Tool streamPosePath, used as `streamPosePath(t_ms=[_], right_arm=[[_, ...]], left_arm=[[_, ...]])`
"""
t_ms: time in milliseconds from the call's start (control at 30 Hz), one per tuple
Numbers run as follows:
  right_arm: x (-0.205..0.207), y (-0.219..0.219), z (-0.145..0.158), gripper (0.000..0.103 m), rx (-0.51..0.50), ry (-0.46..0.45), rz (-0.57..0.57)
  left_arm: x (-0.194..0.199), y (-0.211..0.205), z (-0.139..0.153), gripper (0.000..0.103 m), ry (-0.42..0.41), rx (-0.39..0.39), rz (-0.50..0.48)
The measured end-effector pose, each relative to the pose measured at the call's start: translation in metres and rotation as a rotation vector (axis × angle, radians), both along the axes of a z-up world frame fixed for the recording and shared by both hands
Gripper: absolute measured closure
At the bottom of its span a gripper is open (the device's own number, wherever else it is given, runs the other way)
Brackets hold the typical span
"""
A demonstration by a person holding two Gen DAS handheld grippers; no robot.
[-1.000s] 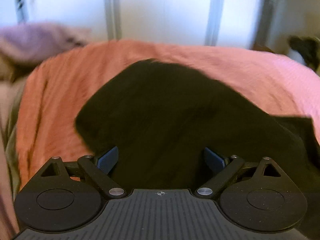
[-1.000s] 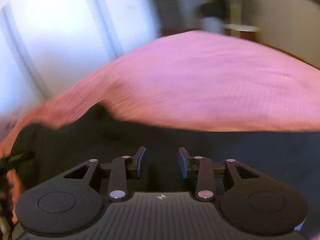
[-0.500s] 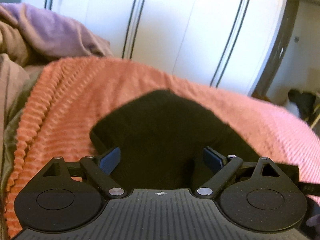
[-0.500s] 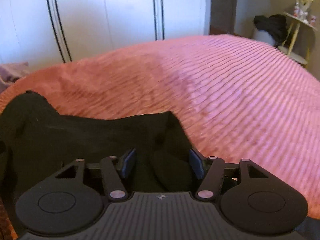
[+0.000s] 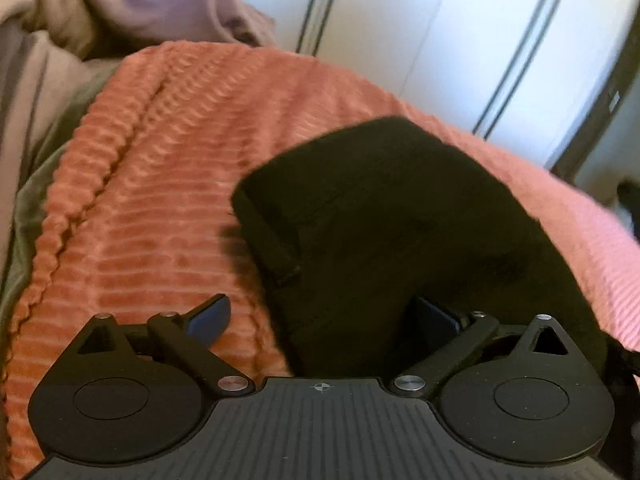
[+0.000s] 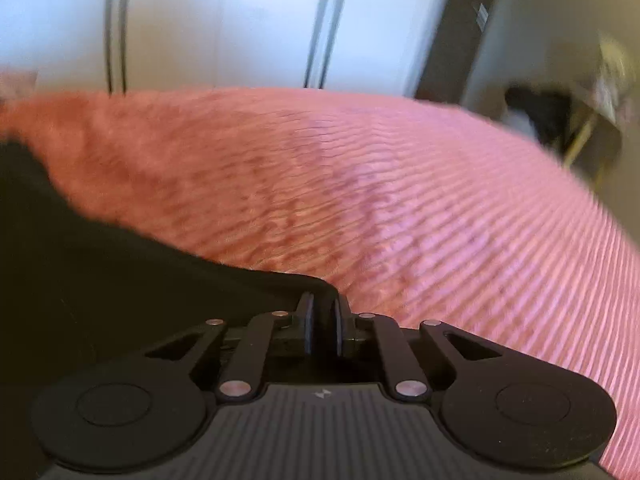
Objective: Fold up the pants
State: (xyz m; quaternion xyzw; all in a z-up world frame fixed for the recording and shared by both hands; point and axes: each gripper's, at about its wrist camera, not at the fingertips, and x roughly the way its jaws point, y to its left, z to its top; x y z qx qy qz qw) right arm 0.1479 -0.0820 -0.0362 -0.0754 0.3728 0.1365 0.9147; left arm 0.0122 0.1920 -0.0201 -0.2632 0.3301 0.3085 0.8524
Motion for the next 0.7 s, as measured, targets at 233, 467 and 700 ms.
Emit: streamPosePath(t_ms=[233, 467, 700], right_arm=[[-0.090, -0.066, 0.028, 0.091, 0.186, -0.036, -0.032], [-0.093, -0.110, -0.018, 0.103, 0.198, 0.022, -0.172], [-0.084, -0.163, -0.013, 0.103, 0.470, 0.146, -0.336]], left_arm=[[-0.015, -0.031, 0.035, 0.002, -0.162, 0.061, -0.066], [-0.008, -0.109, 0.065, 0.002, -0.200, -0.021, -0.329], [0.006, -0.150, 0.030, 0.002, -0.105, 0.072, -0.452]])
